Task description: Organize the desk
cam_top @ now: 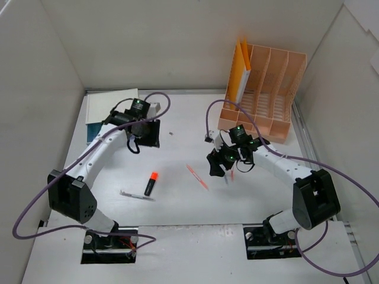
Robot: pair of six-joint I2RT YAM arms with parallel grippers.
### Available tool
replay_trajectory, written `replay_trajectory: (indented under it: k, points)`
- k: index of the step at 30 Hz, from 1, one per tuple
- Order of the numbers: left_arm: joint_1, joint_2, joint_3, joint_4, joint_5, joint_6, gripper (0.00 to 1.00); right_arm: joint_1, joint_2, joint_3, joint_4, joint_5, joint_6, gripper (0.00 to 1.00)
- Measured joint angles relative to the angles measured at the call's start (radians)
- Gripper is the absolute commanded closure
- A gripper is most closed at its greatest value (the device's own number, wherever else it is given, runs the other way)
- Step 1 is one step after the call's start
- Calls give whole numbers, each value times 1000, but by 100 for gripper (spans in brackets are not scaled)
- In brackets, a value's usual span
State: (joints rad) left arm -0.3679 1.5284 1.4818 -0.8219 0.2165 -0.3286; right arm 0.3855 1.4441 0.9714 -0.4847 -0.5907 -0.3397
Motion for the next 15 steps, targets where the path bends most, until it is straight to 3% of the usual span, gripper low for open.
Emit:
replay_trajectory:
  k: [2,5,6,11,15]
  points:
    - [-36,15,-41,-34,-6,-11,72,0,0,0,0,0,1,37]
    - [-75,40,-108,-97,-18,-24,45,0,1,0,0,0,2,37]
    - [-87,51,-128,-121,-30,-31,29,0,1,0,0,0,3,37]
    - [-162,62,-203,-168,-75,-68,27,-1,1,0,0,0,3,36]
    - [-205,-6,-373,-66,-103,-108,33,-2,1,0,1,0,4,36]
